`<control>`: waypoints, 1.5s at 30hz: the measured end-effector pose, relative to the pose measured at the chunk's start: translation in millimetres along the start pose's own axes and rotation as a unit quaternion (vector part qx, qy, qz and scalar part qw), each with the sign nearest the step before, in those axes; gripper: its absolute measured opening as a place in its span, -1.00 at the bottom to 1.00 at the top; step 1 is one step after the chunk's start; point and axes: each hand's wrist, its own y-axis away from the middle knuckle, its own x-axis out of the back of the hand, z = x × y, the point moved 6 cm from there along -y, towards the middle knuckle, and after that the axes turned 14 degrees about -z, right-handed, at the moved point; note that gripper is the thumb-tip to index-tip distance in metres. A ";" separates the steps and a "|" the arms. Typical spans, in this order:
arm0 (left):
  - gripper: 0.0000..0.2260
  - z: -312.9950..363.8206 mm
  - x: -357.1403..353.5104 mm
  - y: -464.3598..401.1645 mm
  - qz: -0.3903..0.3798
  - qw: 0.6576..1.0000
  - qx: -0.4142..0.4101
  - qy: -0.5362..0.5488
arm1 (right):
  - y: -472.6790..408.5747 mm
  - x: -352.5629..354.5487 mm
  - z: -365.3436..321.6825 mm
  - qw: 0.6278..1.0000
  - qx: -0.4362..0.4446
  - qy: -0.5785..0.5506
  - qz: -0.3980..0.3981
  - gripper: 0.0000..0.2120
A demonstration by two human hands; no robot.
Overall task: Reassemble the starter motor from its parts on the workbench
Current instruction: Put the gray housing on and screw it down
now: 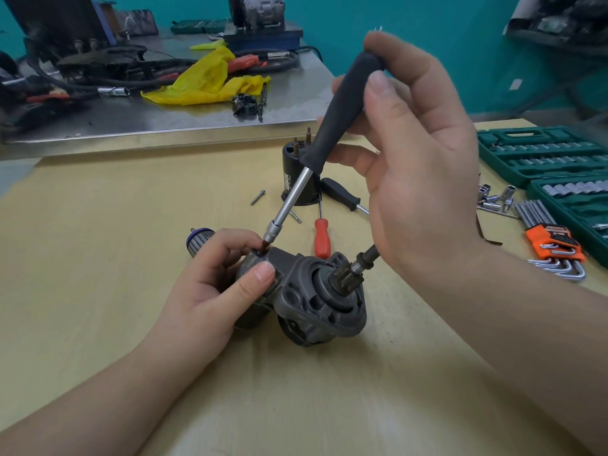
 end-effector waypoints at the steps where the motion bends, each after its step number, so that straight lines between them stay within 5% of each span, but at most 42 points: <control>1: -0.66 -0.1 -0.1 0.1 0.000 1.000 0.002 -0.002 | 0.4 0.4 1.0 1.000 -0.005 -0.011 0.001 -0.75; 10: -0.55 -0.3 0.4 -0.3 -0.001 1.000 0.002 -0.007 | -2.0 -1.1 1.2 1.000 -0.003 0.028 0.001 -0.75; 16: -0.79 -1.4 0.7 -1.0 -0.002 1.000 -0.004 -0.005 | -0.1 0.7 4.3 1.000 -0.020 -0.015 0.004 -0.73; 33: -0.79 -3.7 2.3 -1.0 0.002 1.000 -0.003 0.001 | -3.4 1.2 4.4 1.000 -0.014 0.011 0.010 -0.74; 45: -0.59 -1.4 1.2 -0.8 -0.001 1.000 0.005 0.017 | -3.0 0.5 3.5 1.000 -0.016 0.004 0.013 -0.80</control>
